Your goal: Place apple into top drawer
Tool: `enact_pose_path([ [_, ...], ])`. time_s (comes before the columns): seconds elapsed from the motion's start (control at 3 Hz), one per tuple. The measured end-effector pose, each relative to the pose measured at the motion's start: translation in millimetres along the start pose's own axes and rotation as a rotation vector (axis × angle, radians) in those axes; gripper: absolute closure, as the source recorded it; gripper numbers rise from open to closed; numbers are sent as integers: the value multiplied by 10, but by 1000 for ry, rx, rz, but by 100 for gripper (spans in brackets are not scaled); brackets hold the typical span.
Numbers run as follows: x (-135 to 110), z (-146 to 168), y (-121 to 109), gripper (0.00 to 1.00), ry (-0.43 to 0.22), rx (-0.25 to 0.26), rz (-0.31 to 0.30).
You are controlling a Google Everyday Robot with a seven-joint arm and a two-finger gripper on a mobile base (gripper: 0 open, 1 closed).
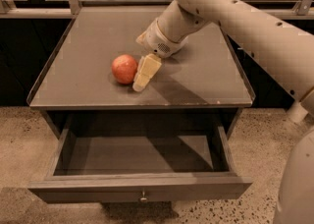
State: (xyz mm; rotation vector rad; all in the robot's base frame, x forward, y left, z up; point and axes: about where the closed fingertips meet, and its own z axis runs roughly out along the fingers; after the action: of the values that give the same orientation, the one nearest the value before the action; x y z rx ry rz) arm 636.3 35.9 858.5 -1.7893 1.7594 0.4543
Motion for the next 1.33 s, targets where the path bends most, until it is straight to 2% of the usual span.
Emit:
enact_pose_path([
  [0.67, -4, 150, -181, 0, -72, 20, 46],
  [1.0, -72, 272, -251, 0, -95, -1, 53],
  [1.33, -169, 426, -269, 0, -128, -43, 57],
])
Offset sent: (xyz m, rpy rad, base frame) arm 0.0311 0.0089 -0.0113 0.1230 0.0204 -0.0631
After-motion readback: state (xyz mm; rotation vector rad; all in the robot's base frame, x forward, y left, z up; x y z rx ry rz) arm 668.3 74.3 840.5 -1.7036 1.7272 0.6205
